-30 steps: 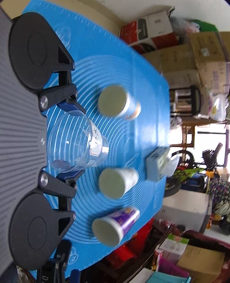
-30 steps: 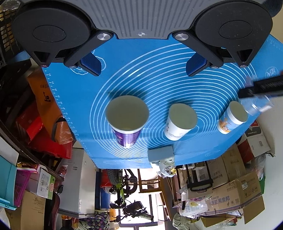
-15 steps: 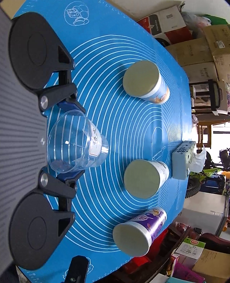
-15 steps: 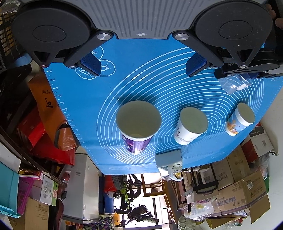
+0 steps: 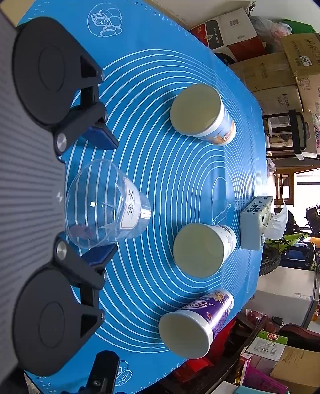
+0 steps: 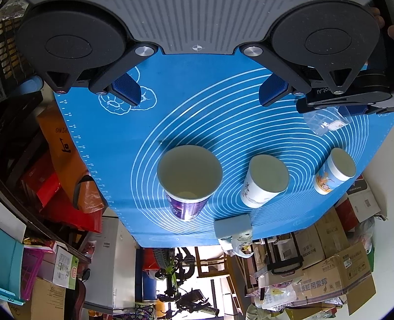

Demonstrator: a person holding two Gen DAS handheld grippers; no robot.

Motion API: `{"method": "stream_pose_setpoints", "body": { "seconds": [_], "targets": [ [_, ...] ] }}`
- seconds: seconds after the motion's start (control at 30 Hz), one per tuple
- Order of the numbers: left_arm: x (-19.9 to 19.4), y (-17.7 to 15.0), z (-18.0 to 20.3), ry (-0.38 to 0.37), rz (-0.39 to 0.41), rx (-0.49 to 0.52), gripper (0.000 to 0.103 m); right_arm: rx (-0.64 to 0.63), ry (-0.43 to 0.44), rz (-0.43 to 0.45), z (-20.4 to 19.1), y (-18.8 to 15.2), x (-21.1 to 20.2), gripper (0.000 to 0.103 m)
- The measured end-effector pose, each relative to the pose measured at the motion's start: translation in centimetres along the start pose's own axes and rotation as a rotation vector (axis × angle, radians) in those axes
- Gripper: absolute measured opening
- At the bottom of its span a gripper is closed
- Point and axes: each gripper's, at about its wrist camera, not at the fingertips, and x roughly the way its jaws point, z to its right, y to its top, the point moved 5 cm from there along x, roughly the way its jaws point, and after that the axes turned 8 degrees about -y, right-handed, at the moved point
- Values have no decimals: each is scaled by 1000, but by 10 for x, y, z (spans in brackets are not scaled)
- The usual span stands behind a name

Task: Flip cup upside down
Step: 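Lift the clear cup with the left gripper and carry it toward the right gripper, then grasp the clear cup with the right gripper while the left gripper opens and releases it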

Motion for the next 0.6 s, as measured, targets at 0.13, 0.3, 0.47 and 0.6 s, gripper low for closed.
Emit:
{"method": "stream_pose_setpoints", "body": {
  "seconds": [0.13, 0.3, 0.47, 0.6],
  "targets": [
    [-2, 1, 1, -6, 1, 0, 82, -3, 1, -2, -1, -1, 1, 101],
    [-9, 6, 2, -16, 16, -1, 82, -2, -1, 2, -2, 0, 0, 101],
    [-27, 15, 2, -30, 45, 1, 82, 8, 25, 18, -2, 5, -8, 101],
    [-47, 24, -2, -34, 77, 7, 85, 23, 66, 30, -5, 14, -17, 101]
  ]
}}
